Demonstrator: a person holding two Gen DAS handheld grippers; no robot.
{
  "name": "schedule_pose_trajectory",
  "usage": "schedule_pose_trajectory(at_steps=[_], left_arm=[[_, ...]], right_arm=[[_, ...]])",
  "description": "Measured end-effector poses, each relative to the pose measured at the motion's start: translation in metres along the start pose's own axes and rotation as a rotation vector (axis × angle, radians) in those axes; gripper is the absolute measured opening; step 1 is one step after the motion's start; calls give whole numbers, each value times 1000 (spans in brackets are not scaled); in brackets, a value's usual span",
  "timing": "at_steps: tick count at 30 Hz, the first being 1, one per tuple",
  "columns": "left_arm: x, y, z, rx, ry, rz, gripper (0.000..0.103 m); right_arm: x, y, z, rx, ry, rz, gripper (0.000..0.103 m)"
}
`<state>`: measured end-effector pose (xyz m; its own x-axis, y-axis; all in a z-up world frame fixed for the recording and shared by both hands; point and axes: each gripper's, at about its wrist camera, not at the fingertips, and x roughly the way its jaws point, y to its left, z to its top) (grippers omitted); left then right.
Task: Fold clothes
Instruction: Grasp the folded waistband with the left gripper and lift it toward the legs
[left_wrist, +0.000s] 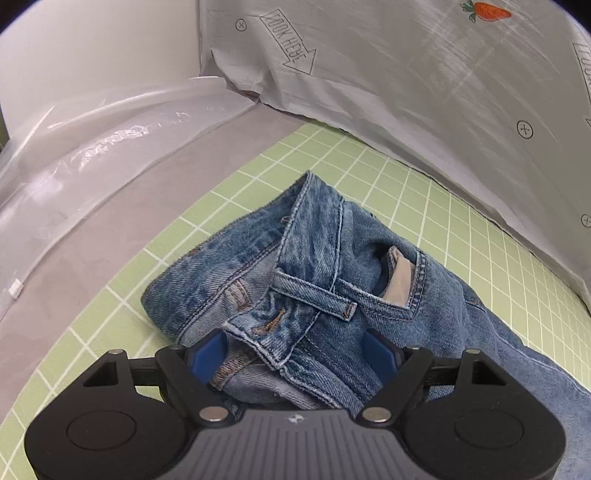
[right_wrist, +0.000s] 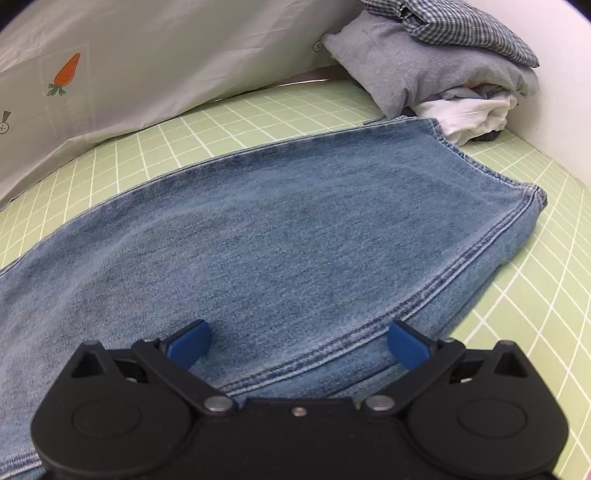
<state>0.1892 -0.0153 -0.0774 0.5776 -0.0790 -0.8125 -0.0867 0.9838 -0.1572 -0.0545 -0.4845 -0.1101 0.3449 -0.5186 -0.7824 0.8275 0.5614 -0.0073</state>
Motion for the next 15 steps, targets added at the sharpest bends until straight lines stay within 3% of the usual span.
schedule_pose_trajectory(at_steps=[2,6,12,15], left_arm=[[1,-3,-5,37,-16,-13,49],[-11,-2,-9,8,-66,-34,19],[-67,16,-10,-108,-186,-81,17],[-57,34,-24,-163,-133,-28,18]], right_arm=[[0,2,2,3,12,-5,103],[2,5,5,-10,44,-1,103],[1,8,5,-58,71,32,103],[-2,8,1,-86,67,57,103]])
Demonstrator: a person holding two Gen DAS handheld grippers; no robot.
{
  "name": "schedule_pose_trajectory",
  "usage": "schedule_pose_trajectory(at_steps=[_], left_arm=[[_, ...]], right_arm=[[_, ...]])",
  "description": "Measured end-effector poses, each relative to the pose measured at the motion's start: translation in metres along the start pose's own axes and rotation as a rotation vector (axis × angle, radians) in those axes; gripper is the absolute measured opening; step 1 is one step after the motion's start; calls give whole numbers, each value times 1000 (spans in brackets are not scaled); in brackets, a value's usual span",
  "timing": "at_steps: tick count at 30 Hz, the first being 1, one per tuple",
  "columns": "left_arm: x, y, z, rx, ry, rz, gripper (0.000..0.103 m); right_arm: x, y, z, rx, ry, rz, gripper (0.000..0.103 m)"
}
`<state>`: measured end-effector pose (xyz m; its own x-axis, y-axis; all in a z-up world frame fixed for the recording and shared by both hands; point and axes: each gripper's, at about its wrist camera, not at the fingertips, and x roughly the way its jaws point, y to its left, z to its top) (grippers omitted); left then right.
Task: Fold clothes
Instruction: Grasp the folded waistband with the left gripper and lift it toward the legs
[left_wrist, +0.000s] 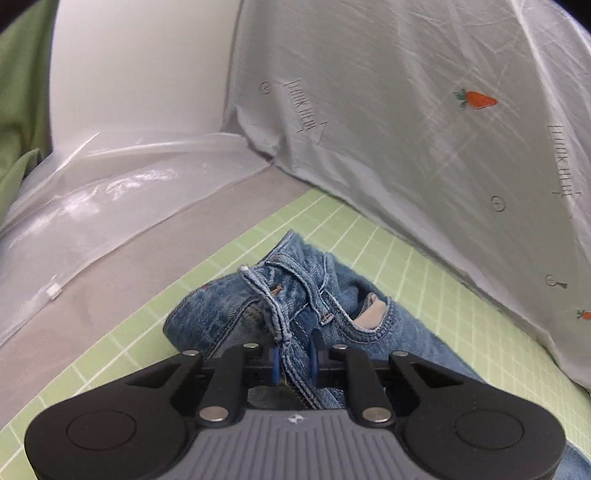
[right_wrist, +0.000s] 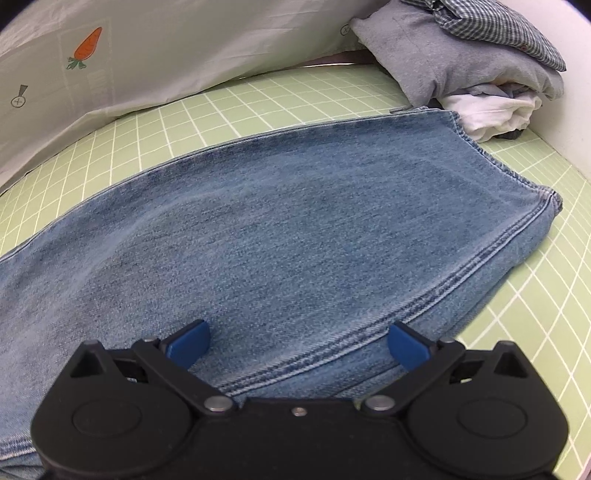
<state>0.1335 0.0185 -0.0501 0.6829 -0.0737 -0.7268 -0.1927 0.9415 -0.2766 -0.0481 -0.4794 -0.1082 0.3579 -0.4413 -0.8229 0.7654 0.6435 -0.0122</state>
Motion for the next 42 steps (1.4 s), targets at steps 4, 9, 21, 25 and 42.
schedule_pose_trajectory(at_steps=[4,9,21,25,42], left_arm=[[10,25,-14,-91,58,24,30],[-11,29,-9,-95,-15,89,78],[19,43,-12,-251,61,48,87],[29,44,-10,-287,81,32,87],[21,65,-1,-508,76,-223,11]], right_arm=[[-5,3,-8,-14,-13,8,103],[-6,3,-12,-13,-27,13,103],[-5,2,-13,-6,-41,13,103],[-4,1,-14,-4,-43,13,103],[-6,2,-17,-1,-63,17,103]])
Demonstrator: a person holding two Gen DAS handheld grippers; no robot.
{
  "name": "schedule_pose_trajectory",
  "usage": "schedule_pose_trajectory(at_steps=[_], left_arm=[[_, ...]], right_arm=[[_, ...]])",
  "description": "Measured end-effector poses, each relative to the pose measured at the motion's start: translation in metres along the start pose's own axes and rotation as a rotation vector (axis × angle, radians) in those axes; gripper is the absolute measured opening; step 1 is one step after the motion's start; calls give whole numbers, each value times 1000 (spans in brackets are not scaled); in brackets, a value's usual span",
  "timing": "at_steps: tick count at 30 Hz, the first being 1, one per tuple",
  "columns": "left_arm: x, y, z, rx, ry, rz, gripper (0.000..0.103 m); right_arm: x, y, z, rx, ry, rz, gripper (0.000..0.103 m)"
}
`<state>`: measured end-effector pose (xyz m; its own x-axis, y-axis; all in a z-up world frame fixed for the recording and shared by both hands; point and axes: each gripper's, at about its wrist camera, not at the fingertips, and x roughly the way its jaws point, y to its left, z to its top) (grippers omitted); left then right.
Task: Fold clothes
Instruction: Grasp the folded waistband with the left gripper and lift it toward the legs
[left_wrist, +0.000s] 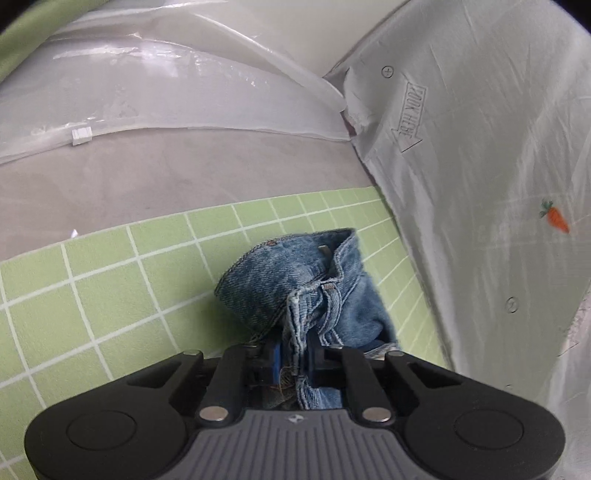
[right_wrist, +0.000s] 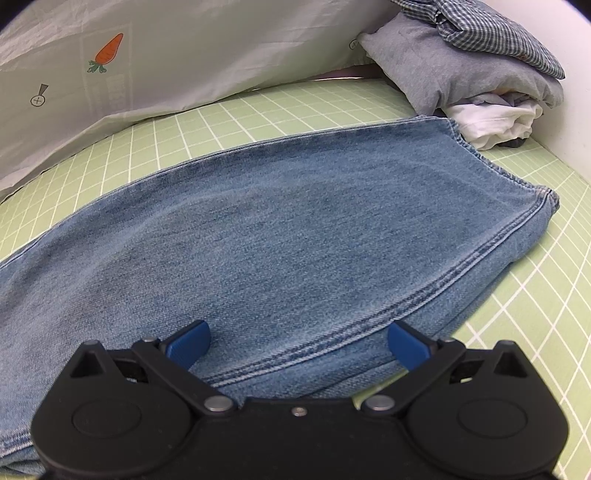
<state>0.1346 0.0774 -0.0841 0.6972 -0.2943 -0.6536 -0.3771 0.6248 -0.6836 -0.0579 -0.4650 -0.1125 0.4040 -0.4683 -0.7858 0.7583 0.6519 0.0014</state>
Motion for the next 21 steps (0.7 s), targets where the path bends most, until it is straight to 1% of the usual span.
schedule_pose_trajectory(at_steps=[2,6,8,9,10,14,17,19,21], left_arm=[[-7,-7,-1,-21,10,-85,10],[-12,-19,-15,-204,76,-343,10],[-9,-25,-30,-302,111,-425,9],[-9,-31,-37,-310,121,-442,9],[-10,-40,-44,-292,126,-450,9],[-18,-75,-72,-170,142,-448,9],[-22,-104,-96,-56,150,-434,10],[-21,-126,-115,31,160,-417,10],[-15,-143,-138,97,181,-403,10]], right_arm=[[0,-1,0,-3,-1,6,103],[-2,-3,0,-8,1,26,103],[-4,-6,-1,11,4,49,103],[-7,-10,-1,32,6,70,103],[-9,-14,-1,53,7,91,103],[-15,-37,-2,131,26,176,103],[-16,-57,0,152,44,190,103],[-16,-71,5,144,42,187,103],[-15,-86,12,137,32,189,103]])
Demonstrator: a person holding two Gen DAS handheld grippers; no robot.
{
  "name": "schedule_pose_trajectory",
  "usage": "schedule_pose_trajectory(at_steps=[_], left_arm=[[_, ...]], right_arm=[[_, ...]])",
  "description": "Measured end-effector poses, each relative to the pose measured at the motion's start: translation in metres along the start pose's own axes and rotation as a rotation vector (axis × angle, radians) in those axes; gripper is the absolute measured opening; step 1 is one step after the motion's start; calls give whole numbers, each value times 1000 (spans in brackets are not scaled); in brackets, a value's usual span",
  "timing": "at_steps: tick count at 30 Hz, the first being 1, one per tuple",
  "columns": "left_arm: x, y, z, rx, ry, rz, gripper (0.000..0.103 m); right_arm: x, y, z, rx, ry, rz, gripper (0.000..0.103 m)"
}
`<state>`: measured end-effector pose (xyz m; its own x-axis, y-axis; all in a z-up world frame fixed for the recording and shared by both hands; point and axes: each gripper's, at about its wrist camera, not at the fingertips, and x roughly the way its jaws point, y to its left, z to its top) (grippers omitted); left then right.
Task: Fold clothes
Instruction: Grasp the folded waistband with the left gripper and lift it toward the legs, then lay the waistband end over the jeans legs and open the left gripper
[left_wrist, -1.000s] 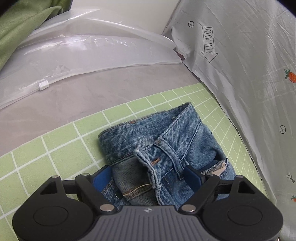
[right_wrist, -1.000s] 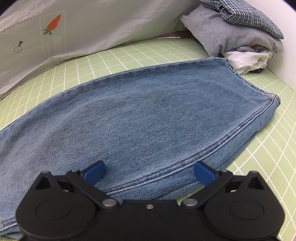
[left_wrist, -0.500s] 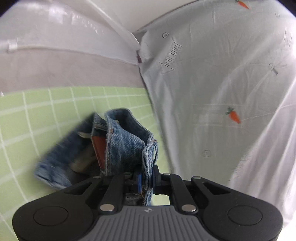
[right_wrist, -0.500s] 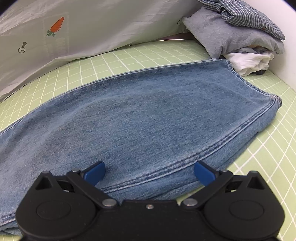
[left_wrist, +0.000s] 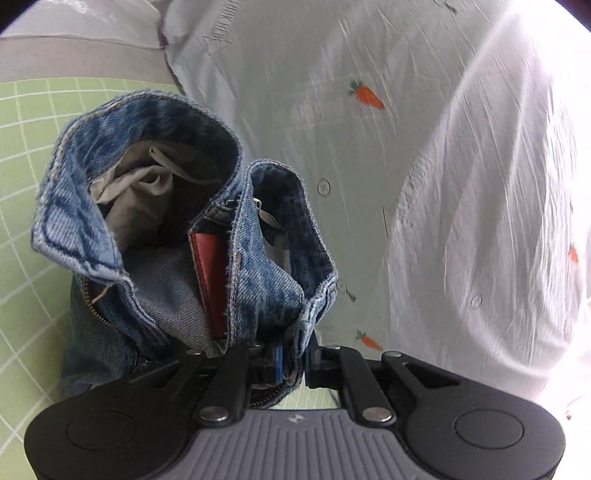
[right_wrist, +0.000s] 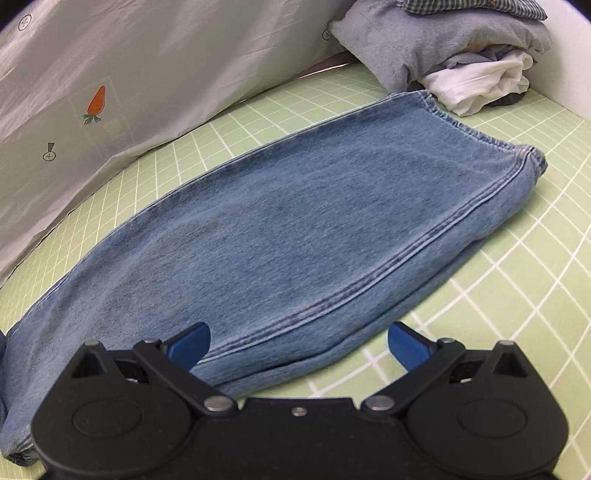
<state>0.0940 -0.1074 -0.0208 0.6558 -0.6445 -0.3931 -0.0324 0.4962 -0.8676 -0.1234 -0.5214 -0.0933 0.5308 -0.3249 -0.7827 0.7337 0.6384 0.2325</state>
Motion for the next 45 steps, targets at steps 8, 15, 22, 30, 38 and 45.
schedule_pose_trajectory(at_steps=[8,15,22,30,38,45], left_arm=[[95,10,-98,-55,167,211,12],[104,28,-125,-174,107,274,12],[91,-3,-135,-8,157,313,46],[61,-37,-136,299,121,392,57],[90,-57,-125,645,116,505,80],[124,-35,-113,641,133,579,25]], right_arm=[[0,-56,48,-5,-43,16,103],[23,-84,76,-15,-17,45,103],[34,-78,71,-70,9,50,103],[29,-81,65,-77,2,42,103],[33,-76,62,-93,10,5,103],[33,-78,64,-81,-2,-23,103]])
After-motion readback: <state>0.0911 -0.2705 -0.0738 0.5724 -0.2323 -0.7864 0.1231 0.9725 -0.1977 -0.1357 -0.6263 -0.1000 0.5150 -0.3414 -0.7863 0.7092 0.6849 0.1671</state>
